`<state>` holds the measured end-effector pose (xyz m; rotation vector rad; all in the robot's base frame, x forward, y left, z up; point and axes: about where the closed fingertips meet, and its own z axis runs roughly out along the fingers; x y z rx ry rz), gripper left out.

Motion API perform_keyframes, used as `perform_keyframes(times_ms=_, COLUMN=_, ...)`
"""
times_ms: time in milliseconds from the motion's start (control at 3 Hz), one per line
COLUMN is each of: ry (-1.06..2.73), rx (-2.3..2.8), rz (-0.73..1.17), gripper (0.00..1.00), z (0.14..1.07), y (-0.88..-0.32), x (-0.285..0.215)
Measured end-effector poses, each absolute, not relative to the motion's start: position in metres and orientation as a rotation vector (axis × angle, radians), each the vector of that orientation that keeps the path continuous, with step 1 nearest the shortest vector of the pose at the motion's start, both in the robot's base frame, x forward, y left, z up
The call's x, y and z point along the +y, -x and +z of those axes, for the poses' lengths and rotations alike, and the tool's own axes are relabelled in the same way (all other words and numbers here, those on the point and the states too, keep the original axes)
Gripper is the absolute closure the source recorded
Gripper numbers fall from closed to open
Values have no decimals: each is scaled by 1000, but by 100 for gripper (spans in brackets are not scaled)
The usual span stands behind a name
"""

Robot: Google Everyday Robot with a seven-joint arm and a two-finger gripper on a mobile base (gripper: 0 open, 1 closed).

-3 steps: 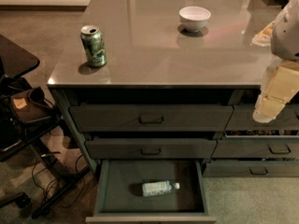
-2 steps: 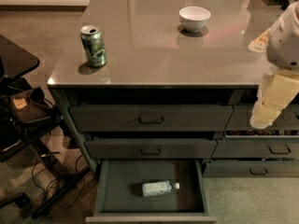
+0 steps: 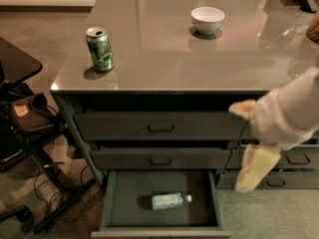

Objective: Pick blue plastic bottle from bottom drawer and place on counter

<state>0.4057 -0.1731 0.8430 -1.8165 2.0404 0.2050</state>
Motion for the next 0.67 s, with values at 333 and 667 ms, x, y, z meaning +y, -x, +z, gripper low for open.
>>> perform_keyframes(times_ms=333, ry=1783, rx=2062, rz=361, gripper=0, z=740, y=-390, x=-155)
perform_keyframes(times_ms=667, ry=1766, rx=2167, rz=535, gripper=0, z=612, y=-362, x=-139)
